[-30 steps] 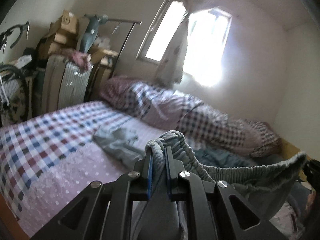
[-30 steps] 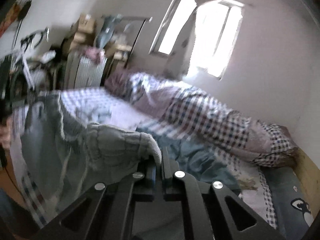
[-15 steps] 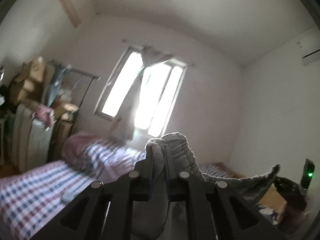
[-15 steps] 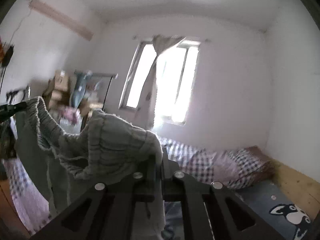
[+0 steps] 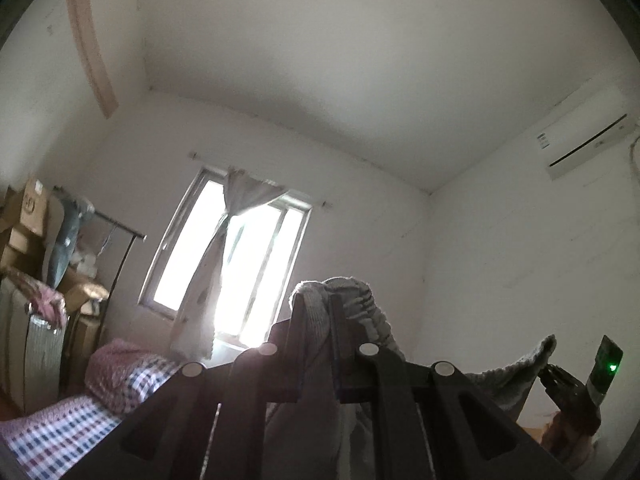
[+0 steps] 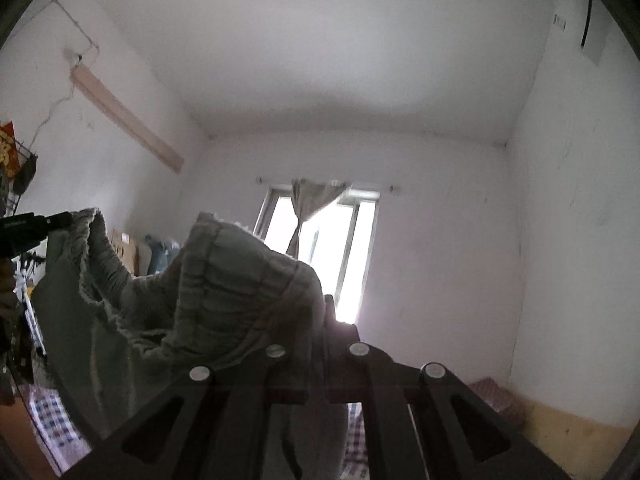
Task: Fold clothes
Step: 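Raise the sweatpants high with both tools, holding the waistband spread apart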
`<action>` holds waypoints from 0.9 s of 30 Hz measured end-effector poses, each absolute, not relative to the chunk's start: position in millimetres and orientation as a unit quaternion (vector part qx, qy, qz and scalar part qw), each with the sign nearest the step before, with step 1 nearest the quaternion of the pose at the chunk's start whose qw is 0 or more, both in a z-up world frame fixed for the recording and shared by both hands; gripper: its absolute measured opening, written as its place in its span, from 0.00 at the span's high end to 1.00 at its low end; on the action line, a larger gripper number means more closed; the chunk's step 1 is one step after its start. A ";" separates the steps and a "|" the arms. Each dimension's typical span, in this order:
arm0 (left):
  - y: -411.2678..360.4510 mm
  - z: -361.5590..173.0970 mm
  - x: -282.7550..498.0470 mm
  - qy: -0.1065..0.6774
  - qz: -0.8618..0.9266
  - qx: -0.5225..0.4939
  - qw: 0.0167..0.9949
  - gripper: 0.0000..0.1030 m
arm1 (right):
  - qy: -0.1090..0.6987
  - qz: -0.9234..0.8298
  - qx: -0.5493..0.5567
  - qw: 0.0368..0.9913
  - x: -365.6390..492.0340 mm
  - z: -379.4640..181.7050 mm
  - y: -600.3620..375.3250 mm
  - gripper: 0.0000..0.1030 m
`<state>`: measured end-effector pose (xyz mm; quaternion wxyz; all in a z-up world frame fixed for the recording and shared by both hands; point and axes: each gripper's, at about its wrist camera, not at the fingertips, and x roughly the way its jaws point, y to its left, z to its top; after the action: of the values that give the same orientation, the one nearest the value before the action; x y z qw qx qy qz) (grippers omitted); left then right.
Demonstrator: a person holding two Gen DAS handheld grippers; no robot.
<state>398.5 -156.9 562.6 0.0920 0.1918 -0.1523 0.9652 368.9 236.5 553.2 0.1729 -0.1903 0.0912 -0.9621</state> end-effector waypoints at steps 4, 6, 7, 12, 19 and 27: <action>-141.2 588.0 430.8 -0.131 0.963 0.213 0.099 0.92 | 0.090 -0.958 -0.221 0.162 409.4 576.8 248.6 0.98; -136.5 597.5 439.4 -0.127 0.962 0.216 0.105 0.92 | 0.088 -0.957 -0.231 0.155 424.2 587.5 253.8 0.98; -134.4 602.0 443.1 -0.126 0.962 0.216 0.108 0.92 | 0.089 -0.956 -0.235 0.150 431.8 593.7 256.4 0.98; -124.7 625.8 447.5 -0.132 0.959 0.209 0.136 0.92 | 0.101 -0.957 -0.241 0.126 450.8 621.6 265.5 0.98; -107.1 659.4 426.0 -0.145 0.951 0.197 0.190 0.91 | 0.122 -0.964 -0.228 0.066 450.1 670.4 283.8 0.98; -81.7 673.3 357.5 -0.166 0.942 0.172 0.237 0.91 | 0.148 -0.965 -0.212 -0.044 409.8 745.3 296.1 0.98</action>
<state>357.5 -81.7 673.3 0.2374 0.1717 -0.1665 0.9415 409.8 296.1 745.3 -0.0444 -0.2123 0.1478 -0.9650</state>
